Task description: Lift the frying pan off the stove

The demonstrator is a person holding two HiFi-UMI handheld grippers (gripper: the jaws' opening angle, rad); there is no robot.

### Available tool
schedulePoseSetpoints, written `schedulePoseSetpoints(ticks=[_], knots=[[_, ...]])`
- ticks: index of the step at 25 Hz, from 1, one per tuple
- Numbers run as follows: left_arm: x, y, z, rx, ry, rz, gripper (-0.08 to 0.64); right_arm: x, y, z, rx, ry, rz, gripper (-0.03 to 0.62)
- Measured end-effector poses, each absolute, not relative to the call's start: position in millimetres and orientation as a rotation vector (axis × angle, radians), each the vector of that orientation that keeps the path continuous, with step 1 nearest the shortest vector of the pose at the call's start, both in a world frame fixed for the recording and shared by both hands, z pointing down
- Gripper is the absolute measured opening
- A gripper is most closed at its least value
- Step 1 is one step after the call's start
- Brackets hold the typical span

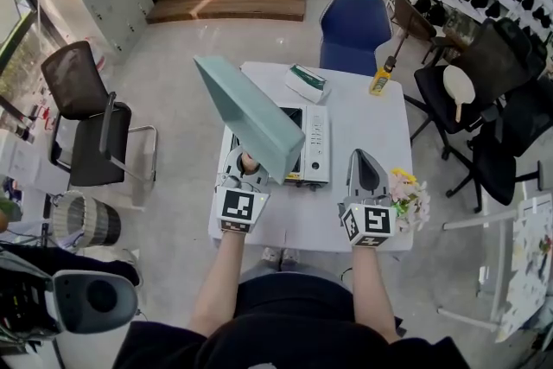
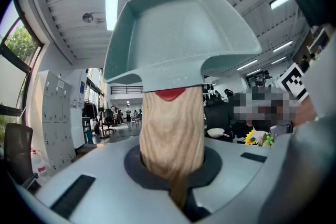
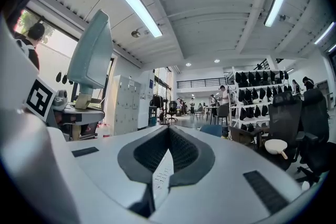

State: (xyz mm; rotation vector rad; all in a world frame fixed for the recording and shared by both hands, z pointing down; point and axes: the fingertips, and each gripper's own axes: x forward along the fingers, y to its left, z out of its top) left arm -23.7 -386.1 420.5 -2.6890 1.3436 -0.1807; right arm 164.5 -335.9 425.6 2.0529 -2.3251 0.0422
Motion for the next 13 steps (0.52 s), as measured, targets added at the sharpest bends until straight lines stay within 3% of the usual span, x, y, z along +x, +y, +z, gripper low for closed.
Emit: schedulePoseSetpoints(ticks=[13], knots=[[-29.0,-383.9,420.3,-2.671,1.360,-0.180,0.020,158.7,-336.2,428.9,2.035,-2.333,0.054,0.002]])
